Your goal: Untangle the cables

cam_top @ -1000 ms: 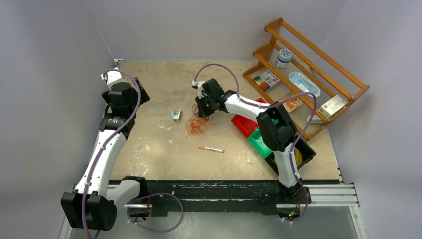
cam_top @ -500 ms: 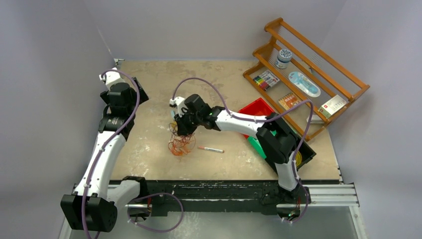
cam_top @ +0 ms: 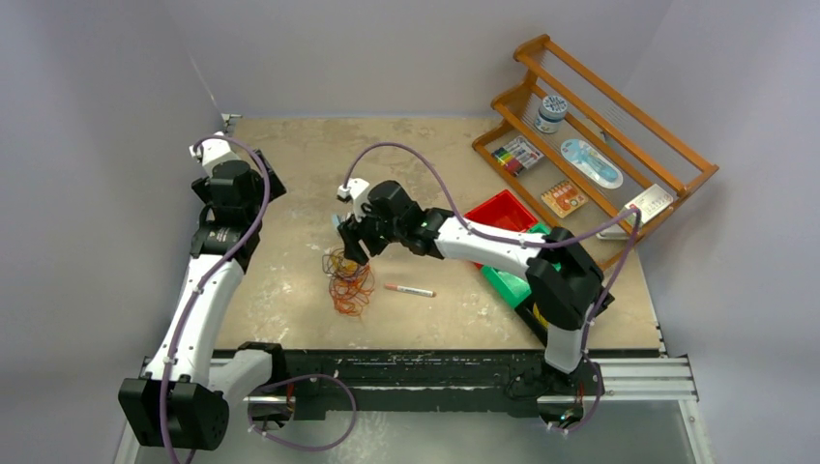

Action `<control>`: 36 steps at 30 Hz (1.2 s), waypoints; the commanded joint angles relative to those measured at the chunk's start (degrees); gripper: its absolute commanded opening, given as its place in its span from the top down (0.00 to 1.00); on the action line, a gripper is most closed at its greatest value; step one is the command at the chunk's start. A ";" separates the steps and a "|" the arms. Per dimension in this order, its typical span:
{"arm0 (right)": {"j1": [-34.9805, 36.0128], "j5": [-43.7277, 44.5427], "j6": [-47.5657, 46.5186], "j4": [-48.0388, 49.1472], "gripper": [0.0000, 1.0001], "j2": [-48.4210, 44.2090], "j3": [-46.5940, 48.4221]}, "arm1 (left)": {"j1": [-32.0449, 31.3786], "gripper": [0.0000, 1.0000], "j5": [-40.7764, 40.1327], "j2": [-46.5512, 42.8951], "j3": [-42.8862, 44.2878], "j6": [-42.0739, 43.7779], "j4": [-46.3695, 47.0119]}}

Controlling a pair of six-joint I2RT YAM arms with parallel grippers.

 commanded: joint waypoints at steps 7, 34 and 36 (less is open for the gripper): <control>-1.09 43.94 15.45 0.81 0.13 -17.14 -9.95 | 2.01 0.10 -5.63 -2.40 1.18 -3.60 0.44; -29.12 49.04 46.19 -22.26 0.07 -35.86 -27.10 | 2.27 0.10 -2.27 -0.37 1.50 -2.98 0.21; -29.71 48.06 46.53 -21.58 0.07 -34.09 -27.64 | 2.28 0.09 -2.13 -0.30 1.50 -2.82 0.27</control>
